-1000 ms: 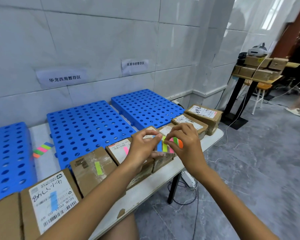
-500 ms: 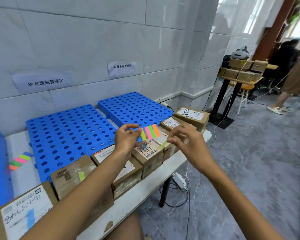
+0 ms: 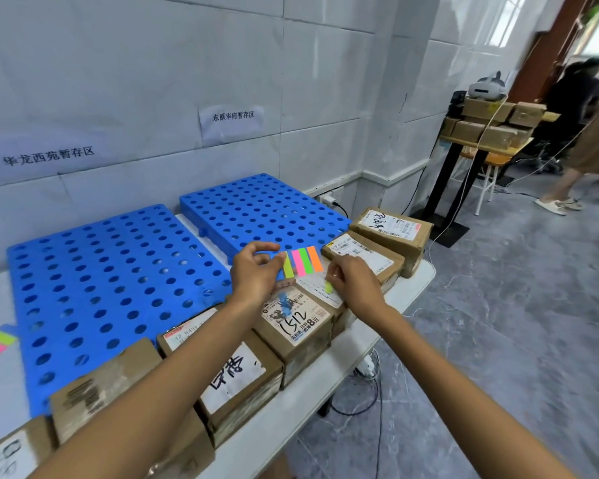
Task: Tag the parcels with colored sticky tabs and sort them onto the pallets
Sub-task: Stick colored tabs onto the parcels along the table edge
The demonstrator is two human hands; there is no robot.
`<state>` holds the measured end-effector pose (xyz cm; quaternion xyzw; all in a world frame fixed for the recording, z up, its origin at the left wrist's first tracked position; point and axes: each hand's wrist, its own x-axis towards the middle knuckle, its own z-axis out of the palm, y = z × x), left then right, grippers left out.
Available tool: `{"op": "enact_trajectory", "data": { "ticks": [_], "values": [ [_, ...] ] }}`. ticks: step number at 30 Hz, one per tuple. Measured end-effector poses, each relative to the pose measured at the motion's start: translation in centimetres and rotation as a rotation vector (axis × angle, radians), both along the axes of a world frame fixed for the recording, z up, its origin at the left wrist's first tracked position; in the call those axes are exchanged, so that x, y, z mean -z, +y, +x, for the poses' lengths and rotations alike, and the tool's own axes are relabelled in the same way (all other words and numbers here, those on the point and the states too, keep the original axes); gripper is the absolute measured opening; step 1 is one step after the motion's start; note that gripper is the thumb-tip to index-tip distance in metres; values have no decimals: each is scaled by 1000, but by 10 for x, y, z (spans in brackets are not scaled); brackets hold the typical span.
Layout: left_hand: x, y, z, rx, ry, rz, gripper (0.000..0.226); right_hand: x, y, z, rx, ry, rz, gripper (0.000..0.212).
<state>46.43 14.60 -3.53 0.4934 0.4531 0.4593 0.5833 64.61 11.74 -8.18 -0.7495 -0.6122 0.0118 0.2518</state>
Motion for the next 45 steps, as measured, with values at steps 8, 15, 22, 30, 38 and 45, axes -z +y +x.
{"op": "enact_trajectory", "data": {
  "ticks": [8, 15, 22, 30, 38, 45],
  "values": [
    [11, -10, -4, 43, 30, 10, 9, -1, -8, -4, -40, 169, 163, 4],
    [3, -32, -5, 117, 35, 95, 12, -33, -47, -32, -174, -40, 423, 32],
    [-2, -53, 1, 152, 42, 144, 14, -26, -67, -26, -199, -271, 420, 29],
    [-8, -70, 7, 142, 15, 145, 15, -33, -86, -26, -133, -230, 441, 36],
    [-5, -78, 11, 83, 61, 177, 21, -38, -96, -21, -170, -195, 485, 33],
    [-11, -88, 15, 85, 3, 162, 25, -31, -106, -21, -155, -203, 535, 32]
  ]
}}
